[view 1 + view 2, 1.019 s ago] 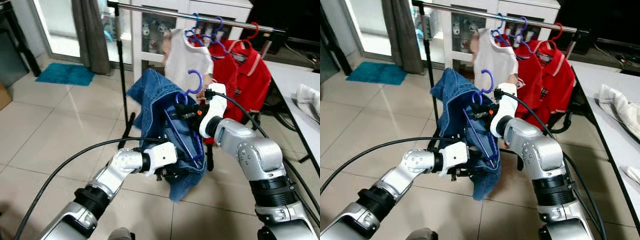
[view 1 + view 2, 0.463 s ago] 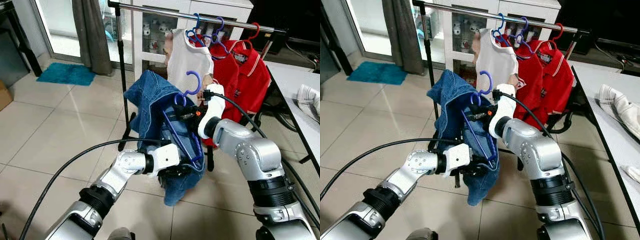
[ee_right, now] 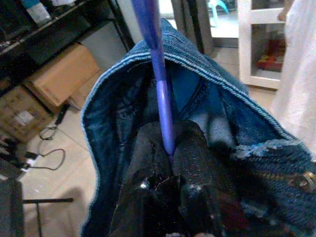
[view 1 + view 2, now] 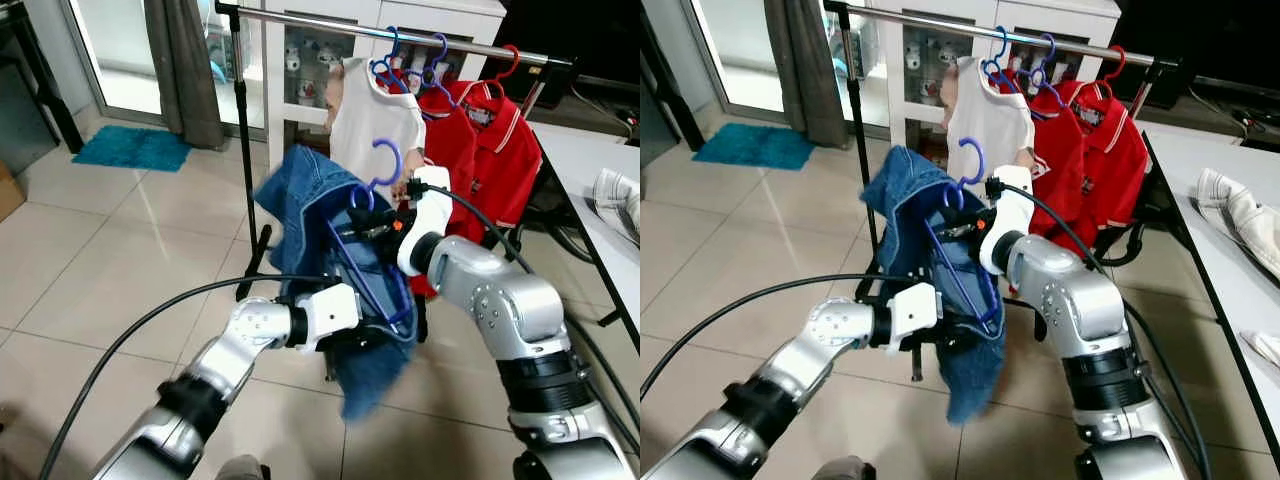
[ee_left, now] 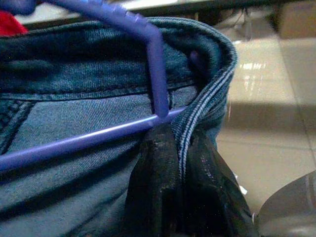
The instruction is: Hang hanger
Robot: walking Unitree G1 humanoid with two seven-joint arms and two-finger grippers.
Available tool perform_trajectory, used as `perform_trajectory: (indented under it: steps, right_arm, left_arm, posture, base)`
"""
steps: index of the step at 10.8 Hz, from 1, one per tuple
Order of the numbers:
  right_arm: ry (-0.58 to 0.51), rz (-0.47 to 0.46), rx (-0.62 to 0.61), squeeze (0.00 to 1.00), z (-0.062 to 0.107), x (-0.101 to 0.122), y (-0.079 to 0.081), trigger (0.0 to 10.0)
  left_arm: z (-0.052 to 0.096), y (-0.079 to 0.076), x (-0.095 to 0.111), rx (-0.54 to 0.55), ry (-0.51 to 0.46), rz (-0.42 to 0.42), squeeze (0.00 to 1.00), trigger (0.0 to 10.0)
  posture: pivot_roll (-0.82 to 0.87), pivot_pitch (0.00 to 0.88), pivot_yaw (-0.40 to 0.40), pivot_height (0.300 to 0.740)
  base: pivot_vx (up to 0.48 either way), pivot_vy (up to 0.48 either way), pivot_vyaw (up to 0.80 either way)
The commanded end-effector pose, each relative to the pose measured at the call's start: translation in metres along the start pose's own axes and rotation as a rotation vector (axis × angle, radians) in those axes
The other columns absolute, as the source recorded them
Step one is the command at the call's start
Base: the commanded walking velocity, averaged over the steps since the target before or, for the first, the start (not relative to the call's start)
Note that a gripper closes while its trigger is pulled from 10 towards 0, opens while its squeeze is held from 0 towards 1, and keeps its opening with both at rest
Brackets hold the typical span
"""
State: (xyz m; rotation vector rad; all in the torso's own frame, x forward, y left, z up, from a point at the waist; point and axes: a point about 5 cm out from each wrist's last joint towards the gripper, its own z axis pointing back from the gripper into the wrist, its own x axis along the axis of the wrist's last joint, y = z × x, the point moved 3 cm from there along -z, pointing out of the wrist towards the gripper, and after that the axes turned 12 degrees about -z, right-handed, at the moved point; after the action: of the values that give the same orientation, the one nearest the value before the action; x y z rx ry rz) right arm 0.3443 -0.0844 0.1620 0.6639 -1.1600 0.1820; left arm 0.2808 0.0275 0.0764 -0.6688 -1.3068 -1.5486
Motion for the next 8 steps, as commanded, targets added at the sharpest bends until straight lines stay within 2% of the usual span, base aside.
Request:
perform_trajectory:
  steps: [1, 3, 4, 5, 7, 8]
  right_arm:
    - [-0.005, 0.034, -0.018, 0.00, 0.001, 0.002, -0.004, 10.0]
    - [0.008, 0.048, -0.028, 0.00, 0.000, -0.003, -0.006, 10.0]
    - [0.015, 0.050, -0.029, 0.00, -0.002, -0.005, -0.006, 10.0]
    - [0.020, 0.059, -0.025, 0.00, -0.003, -0.006, -0.005, 10.0]
    - [0.025, 0.072, -0.028, 0.00, -0.003, -0.007, -0.007, 10.0]
    - [0.029, 0.072, -0.044, 0.00, 0.000, -0.009, -0.012, 10.0]
  left_arm:
    - [0.005, 0.013, 0.021, 0.039, -0.076, -0.043, 0.00, 0.0]
    - [0.016, 0.009, 0.026, 0.024, -0.084, -0.048, 0.00, 0.0]
    - [0.020, 0.003, 0.022, -0.010, -0.048, -0.042, 0.00, 0.0]
    - [0.022, 0.003, 0.021, 0.012, -0.040, -0.020, 0.00, 0.0]
    - [0.030, 0.015, 0.022, 0.107, -0.030, 0.008, 0.00, 0.0]
    - [0.044, 0.030, 0.023, 0.204, -0.032, 0.011, 0.00, 0.0]
  posture:
    - [0.07, 0.001, -0.055, 0.740]
    - [0.07, 0.001, -0.057, 0.740]
    - [0.08, 0.002, -0.062, 0.740]
    - [0.08, 0.002, -0.063, 0.740]
    - [0.07, 0.000, -0.058, 0.740]
    - [0.07, 0.000, -0.058, 0.740]
  base:
    - [0.000, 0.000, 0.00]
    - [0.000, 0.000, 0.00]
    - [0.000, 0.000, 0.00]
    - [0.000, 0.000, 0.00]
    - [0.000, 0.000, 0.00]
    - [0.000, 0.000, 0.00]
